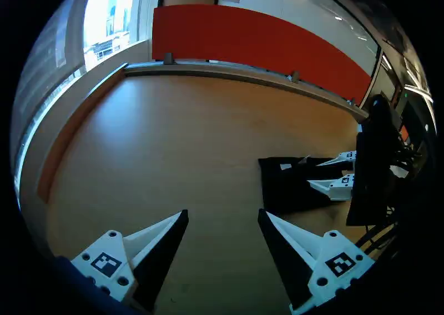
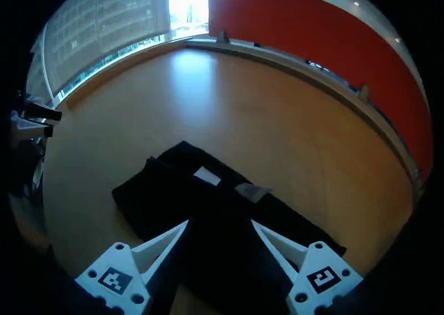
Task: Fold towel
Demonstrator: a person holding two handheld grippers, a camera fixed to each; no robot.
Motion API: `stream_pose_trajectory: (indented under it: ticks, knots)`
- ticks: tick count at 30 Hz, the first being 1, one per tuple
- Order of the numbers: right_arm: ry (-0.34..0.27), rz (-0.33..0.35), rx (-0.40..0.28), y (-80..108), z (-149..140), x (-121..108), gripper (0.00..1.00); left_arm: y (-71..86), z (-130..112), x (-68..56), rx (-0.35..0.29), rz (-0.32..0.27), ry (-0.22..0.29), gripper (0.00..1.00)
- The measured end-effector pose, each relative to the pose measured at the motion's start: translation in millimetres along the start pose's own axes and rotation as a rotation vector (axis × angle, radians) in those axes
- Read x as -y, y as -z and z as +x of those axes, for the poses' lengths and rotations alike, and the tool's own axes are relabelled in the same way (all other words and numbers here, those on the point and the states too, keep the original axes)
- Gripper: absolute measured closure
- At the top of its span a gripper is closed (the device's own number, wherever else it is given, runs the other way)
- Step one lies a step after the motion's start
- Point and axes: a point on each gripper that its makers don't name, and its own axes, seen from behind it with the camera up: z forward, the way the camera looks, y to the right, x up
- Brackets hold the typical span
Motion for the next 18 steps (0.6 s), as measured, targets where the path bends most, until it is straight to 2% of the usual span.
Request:
stream_pose_trajectory:
  ticks: [18]
  knots:
    - [0.009,-0.027,-0.008,-13.0,24.6,-23.7,0.33,1.0,1.3,2.0,-0.001,0.004,0.001,0.07]
